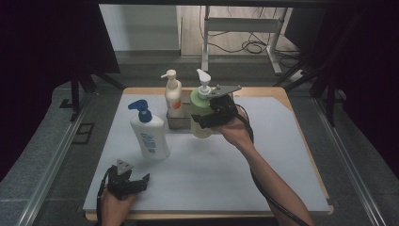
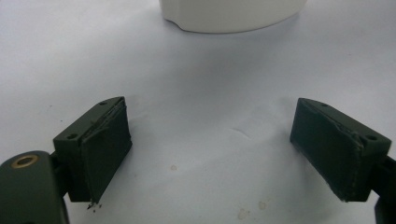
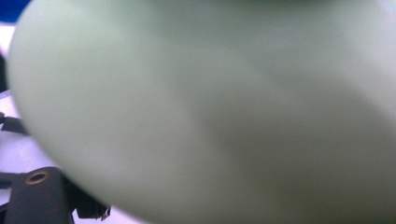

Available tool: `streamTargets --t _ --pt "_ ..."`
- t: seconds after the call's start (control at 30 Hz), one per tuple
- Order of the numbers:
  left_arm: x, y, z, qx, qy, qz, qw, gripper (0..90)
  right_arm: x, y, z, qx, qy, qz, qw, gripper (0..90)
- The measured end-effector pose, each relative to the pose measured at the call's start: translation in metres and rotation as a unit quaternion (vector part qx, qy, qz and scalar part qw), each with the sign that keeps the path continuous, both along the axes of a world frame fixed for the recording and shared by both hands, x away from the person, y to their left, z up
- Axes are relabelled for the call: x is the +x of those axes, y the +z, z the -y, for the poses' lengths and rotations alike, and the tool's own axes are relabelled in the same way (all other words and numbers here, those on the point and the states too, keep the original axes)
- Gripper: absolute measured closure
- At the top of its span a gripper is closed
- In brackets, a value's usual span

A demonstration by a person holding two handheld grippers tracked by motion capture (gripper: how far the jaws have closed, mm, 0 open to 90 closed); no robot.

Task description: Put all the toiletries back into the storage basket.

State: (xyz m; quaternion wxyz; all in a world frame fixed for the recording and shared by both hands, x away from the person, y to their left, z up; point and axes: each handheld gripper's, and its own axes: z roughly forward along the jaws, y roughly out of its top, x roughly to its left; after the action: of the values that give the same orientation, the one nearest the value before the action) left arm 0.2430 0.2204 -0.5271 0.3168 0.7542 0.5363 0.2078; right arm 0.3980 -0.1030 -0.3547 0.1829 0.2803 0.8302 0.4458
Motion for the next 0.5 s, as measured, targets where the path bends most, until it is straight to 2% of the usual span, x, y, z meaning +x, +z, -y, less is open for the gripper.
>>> streamTargets --t 0.5 --pt "0.000 0.000 0.000 -0.001 0.001 0.000 1.0000 11.7 0.018 0.015 -0.007 -0.002 -0.027 0.004 0.9996 12.1"
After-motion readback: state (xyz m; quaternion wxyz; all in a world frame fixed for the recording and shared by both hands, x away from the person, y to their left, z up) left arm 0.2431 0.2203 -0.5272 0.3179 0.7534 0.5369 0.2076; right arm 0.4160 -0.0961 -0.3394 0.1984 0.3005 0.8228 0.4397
